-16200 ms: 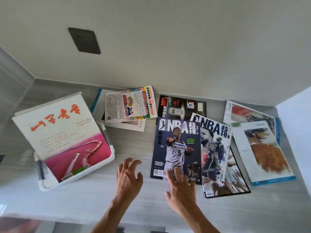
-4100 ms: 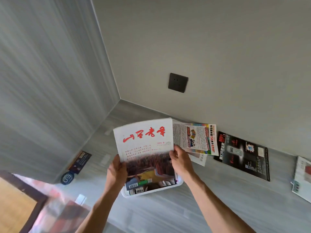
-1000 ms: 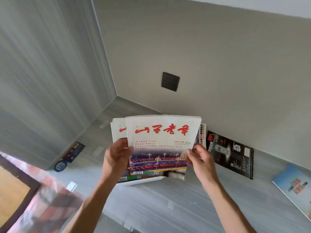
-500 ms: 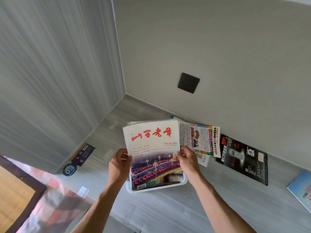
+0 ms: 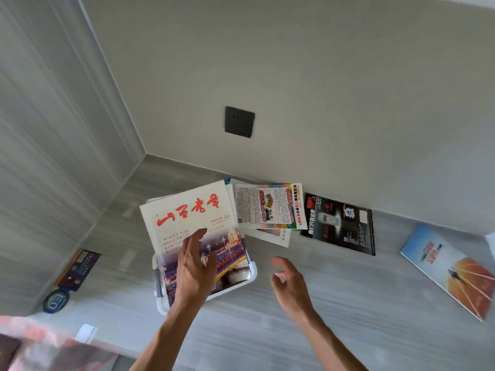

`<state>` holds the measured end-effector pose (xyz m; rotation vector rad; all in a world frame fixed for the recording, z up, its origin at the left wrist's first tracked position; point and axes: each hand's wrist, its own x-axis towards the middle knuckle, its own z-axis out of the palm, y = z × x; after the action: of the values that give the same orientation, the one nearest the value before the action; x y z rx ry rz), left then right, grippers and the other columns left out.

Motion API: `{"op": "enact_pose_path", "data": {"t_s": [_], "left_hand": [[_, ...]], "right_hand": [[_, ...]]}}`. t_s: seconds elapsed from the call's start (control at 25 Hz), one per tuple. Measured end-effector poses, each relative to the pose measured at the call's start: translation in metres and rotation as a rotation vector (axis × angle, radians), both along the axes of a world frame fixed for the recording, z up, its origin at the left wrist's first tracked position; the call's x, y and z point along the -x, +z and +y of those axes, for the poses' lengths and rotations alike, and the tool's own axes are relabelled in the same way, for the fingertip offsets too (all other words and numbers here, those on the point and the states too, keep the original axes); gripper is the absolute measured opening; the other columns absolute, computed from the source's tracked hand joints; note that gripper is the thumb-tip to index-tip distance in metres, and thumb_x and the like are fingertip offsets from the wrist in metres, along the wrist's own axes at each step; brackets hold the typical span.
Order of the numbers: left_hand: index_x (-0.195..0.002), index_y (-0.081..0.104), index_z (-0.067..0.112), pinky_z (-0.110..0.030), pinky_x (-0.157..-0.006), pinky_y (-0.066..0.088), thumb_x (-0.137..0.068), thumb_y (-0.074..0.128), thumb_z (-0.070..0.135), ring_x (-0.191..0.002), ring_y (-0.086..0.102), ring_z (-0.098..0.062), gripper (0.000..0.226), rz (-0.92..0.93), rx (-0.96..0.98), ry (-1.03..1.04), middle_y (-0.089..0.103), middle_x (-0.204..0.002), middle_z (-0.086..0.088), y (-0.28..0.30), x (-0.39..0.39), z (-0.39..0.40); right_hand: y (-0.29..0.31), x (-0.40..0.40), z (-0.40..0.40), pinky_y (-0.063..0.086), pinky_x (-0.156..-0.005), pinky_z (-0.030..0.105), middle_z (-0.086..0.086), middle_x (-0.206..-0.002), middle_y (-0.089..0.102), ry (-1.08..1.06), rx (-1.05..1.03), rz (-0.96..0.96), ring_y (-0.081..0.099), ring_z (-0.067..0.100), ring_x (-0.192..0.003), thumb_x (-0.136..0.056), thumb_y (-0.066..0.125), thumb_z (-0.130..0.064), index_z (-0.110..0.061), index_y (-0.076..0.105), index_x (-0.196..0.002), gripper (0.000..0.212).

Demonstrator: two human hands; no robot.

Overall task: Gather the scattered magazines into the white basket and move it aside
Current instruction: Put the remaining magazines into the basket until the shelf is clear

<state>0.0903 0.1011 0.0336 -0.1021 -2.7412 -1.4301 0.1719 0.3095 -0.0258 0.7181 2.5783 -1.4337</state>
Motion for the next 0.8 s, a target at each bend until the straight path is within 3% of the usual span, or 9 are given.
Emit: {"op": "enact_pose_path", "data": {"t_s": [0.12, 0.24, 0.32, 0.44, 0.6, 0.8], "left_hand": [[-0.135, 0.047, 0.017, -0.051, -0.1, 0.046, -0.086, 0.062, 0.007, -0.122, 0.053, -0.03, 0.052, -0.086, 0.033, -0.199, 0.054, -0.136, -0.011, -0.009, -0.032, 0.044], [-0.141, 0.042, 0.012, -0.046, -0.1, 0.046, -0.086, 0.065, 0.01, -0.123, 0.053, -0.031, 0.059, -0.154, 0.091, -0.41, 0.053, -0.138, -0.011, -0.023, -0.076, 0.111], [-0.144, 0.037, 0.014, -0.044, -0.104, 0.042, -0.088, 0.063, 0.014, -0.128, 0.049, -0.028, 0.061, -0.178, 0.091, -0.521, 0.048, -0.143, -0.009, -0.023, -0.095, 0.171], [-0.146, 0.033, 0.02, -0.042, -0.108, 0.039, -0.09, 0.06, 0.019, -0.131, 0.045, -0.023, 0.062, -0.227, 0.115, -0.626, 0.045, -0.147, -0.004, -0.027, -0.138, 0.264], [-0.146, 0.033, 0.028, -0.032, -0.107, 0.037, -0.088, 0.059, 0.02, -0.131, 0.043, -0.015, 0.063, -0.317, 0.128, -0.71, 0.044, -0.146, 0.005, -0.039, -0.206, 0.37], [-0.14, 0.043, 0.026, -0.035, -0.104, 0.042, -0.088, 0.058, 0.012, -0.124, 0.048, -0.013, 0.056, -0.32, 0.152, -0.72, 0.051, -0.138, 0.008, -0.052, -0.231, 0.451]], "right_hand": [[-0.006, -0.051, 0.042, 0.045, -0.074, 0.008, -0.005, -0.123, 0.063, -0.124, 0.026, -0.063, 0.065, 0.008, -0.097, -0.091, 0.056, -0.009, -0.023, 0.056, -0.125, 0.037], [-0.012, -0.122, 0.114, 0.042, -0.064, 0.005, 0.001, -0.118, 0.069, -0.301, 0.005, -0.145, 0.062, 0.0, -0.075, -0.087, 0.056, -0.005, -0.024, 0.059, -0.12, 0.038], [-0.011, -0.162, 0.173, 0.041, -0.064, 0.007, 0.003, -0.117, 0.07, -0.404, -0.033, -0.16, 0.063, 0.002, -0.073, -0.085, 0.057, -0.005, -0.022, 0.059, -0.121, 0.039], [-0.014, -0.22, 0.267, 0.045, -0.079, 0.021, 0.005, -0.123, 0.066, -0.501, -0.121, -0.204, 0.067, 0.018, -0.092, -0.084, 0.059, -0.006, -0.016, 0.058, -0.125, 0.042], [-0.031, -0.279, 0.389, 0.045, -0.093, 0.034, 0.01, -0.13, 0.059, -0.523, -0.234, -0.31, 0.058, 0.03, -0.112, -0.085, 0.059, -0.013, -0.013, 0.055, -0.126, 0.041], [-0.045, -0.282, 0.483, 0.048, -0.091, 0.043, 0.008, -0.145, 0.042, -0.459, -0.406, -0.315, 0.04, 0.034, -0.13, -0.085, 0.055, -0.012, -0.017, 0.04, -0.138, 0.055]]}}
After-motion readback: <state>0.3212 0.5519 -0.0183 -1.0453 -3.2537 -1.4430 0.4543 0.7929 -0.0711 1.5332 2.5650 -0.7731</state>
